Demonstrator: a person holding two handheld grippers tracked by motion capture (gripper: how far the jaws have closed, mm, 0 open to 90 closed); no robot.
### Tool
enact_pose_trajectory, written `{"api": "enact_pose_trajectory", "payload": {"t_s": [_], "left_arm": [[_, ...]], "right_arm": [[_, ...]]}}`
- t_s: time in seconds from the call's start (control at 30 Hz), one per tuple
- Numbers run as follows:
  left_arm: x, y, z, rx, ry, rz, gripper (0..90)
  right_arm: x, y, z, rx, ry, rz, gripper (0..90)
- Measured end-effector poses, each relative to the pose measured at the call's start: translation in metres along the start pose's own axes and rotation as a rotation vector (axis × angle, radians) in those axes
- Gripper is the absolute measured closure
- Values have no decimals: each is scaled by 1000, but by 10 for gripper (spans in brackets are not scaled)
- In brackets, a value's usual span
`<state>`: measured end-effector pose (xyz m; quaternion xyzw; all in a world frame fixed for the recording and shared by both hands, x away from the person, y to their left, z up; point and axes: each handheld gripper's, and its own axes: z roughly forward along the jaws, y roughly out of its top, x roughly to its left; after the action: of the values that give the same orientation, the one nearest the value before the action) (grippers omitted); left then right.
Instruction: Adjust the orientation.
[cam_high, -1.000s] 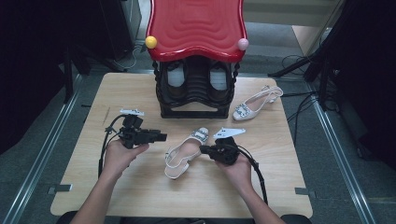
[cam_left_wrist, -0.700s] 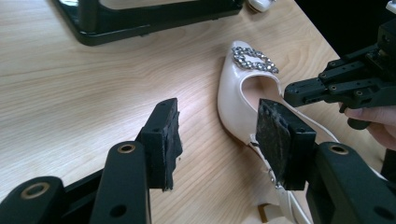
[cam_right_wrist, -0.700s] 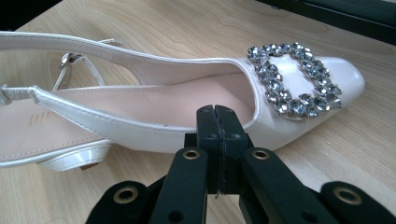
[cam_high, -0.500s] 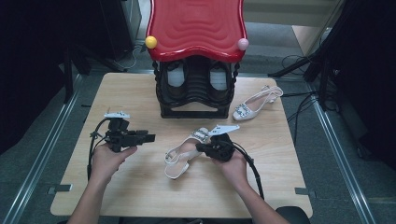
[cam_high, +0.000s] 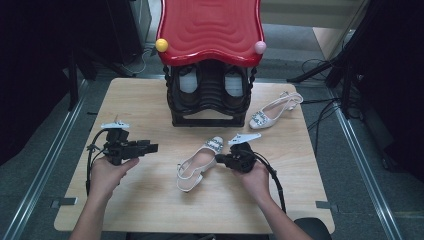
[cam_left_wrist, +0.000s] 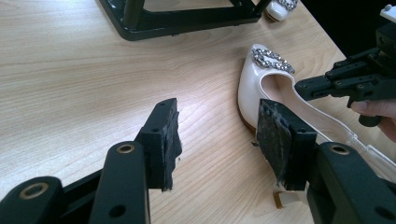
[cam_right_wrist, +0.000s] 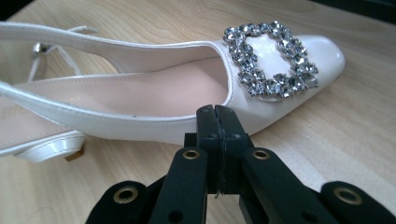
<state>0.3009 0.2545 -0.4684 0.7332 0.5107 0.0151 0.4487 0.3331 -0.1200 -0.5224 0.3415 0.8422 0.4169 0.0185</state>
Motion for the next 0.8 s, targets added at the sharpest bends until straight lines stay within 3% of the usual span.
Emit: {"api": "enact_pose_trajectory", "payload": {"t_s": [0.07,0.53,0.8], "left_arm": [[0,0,0,-4,2,2,492],[2,0,-3,-17,5,-3,492],[2,-1,-3,13,2,14,469]], "right_arm": [[1,0,3,-5,-9,-20,900],[-6,9,17,-36,-23,-27,900],[-6,13,17,-25,-28,-20,900]]}}
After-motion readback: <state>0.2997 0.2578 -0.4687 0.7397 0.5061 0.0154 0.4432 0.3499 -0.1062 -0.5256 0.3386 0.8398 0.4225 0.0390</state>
